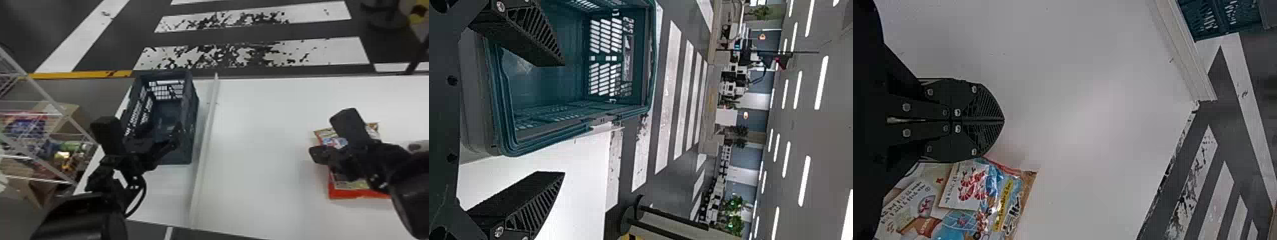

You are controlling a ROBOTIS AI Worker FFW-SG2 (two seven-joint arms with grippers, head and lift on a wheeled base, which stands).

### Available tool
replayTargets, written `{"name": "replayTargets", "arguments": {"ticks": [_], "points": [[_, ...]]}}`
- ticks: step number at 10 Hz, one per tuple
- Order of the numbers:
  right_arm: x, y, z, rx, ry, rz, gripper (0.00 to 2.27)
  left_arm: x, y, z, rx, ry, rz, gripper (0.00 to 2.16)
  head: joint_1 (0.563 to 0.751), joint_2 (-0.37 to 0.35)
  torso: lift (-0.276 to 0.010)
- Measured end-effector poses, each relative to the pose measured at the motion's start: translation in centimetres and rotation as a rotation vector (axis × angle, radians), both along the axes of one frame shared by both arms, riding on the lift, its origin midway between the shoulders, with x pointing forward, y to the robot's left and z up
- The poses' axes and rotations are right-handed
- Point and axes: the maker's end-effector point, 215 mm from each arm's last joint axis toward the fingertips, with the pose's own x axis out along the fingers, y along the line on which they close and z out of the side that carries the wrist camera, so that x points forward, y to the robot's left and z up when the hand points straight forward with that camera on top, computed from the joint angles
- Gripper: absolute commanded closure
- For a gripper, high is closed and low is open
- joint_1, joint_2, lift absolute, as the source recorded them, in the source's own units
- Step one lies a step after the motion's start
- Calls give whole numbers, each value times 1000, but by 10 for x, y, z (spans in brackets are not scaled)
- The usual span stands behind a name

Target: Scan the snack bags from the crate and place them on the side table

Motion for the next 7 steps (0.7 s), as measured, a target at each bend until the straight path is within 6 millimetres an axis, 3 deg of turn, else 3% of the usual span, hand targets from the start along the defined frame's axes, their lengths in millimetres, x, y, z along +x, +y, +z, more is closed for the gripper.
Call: {"name": "replayTargets", "arguments": {"ticks": [1,2,3,4,5,7], "points": [[-2,4,8,22,-10,0,1814,0,0,0,1,1,0,97,695,223,-94],[-4,11,29,80,-34,-8,1025,-1,1,-1,1,3,2,97,695,227,-94],[0,9,63,164,-69,-40,437,-2,2,-2,2,5,3,97,695,233,-94],[5,-7,94,220,-92,-87,100,-2,3,-1,4,3,4,97,695,219,-94],[11,-35,117,241,-116,-148,70,-3,3,1,5,1,5,97,695,190,-94],[17,-105,135,253,-141,-288,70,-3,4,4,4,-4,6,97,695,117,-94]]}}
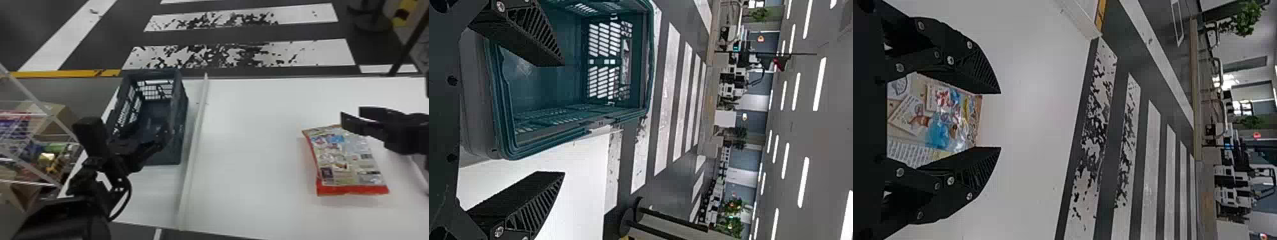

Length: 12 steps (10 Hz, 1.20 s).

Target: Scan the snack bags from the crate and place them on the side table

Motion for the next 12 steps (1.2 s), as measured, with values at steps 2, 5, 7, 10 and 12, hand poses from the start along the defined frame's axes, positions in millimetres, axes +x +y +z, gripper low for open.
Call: {"name": "replayTargets", "arguments": {"ticks": [2,5,7,10,12], "points": [[-8,-70,-4,-11,13,-129,63,1,-1,5,-1,-8,-1,97,695,21,-94],[-31,-139,-35,-46,68,-233,56,1,-4,12,0,-15,-7,97,695,-64,-94],[-44,-164,-61,-58,115,-248,53,-1,-4,14,1,-17,-7,97,695,-105,-94],[-55,-181,-96,-71,175,-241,53,-1,-3,11,-2,-13,-5,97,695,-127,-94],[-55,-182,-114,-72,204,-232,87,0,-2,8,-5,-7,-3,97,695,-129,-94]]}}
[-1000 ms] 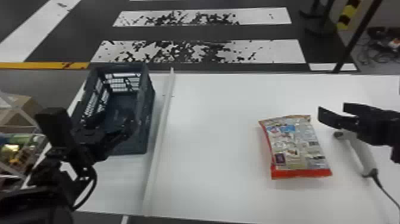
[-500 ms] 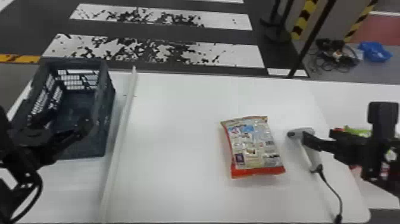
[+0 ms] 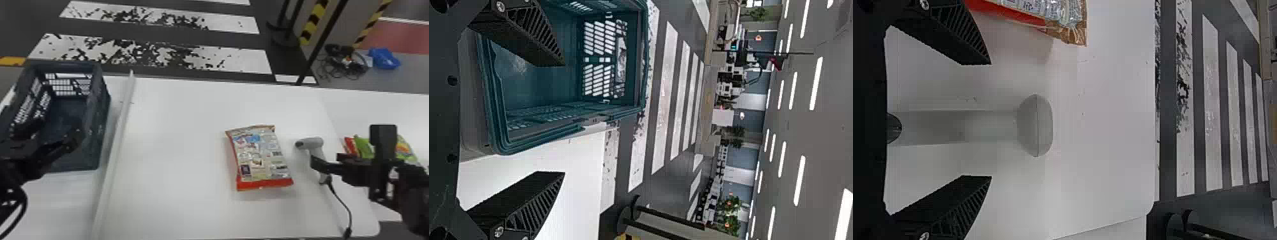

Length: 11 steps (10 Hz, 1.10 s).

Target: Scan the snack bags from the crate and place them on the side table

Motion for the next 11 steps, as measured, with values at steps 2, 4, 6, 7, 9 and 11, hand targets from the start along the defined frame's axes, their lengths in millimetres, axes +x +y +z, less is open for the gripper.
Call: {"name": "replayTargets", "arguments": {"ticks": [2,4,6,7,9,11], "points": [[5,5,-13,8,27,16,687,0,1,-3,-1,5,1,97,695,-122,-94],[13,6,-22,-10,38,29,2132,-3,3,-6,1,10,5,97,695,-115,-94],[17,4,-24,-37,32,30,2246,-4,3,-7,1,12,6,97,695,-117,-94],[17,3,-23,-43,32,31,2246,-4,3,-7,1,12,6,97,695,-118,-94],[18,3,-20,-51,29,39,2246,-4,3,-7,1,12,5,97,695,-119,-94],[12,8,-10,-55,27,47,2246,-4,3,-8,0,14,5,97,695,-113,-94]]}}
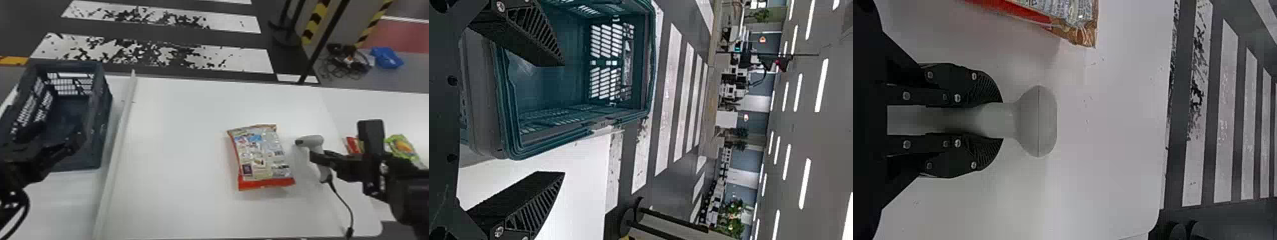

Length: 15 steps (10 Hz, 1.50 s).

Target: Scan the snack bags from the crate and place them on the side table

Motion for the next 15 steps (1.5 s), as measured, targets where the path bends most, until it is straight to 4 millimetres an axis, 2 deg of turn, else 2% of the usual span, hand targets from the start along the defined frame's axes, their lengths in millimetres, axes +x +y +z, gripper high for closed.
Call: {"name": "replayTargets", "arguments": {"ticks": [4,7,11,15], "points": [[-41,28,36,22,29,12,2246,1,-1,1,-3,-3,-1,97,695,-84,-94],[-62,56,52,45,48,43,2246,2,-1,1,-7,-4,-1,97,695,-51,-94],[-66,84,54,59,58,92,2246,2,-1,2,-9,-5,-1,97,695,-12,-94],[-61,99,52,64,70,113,2246,2,-2,3,-9,-7,-3,97,695,8,-94]]}}
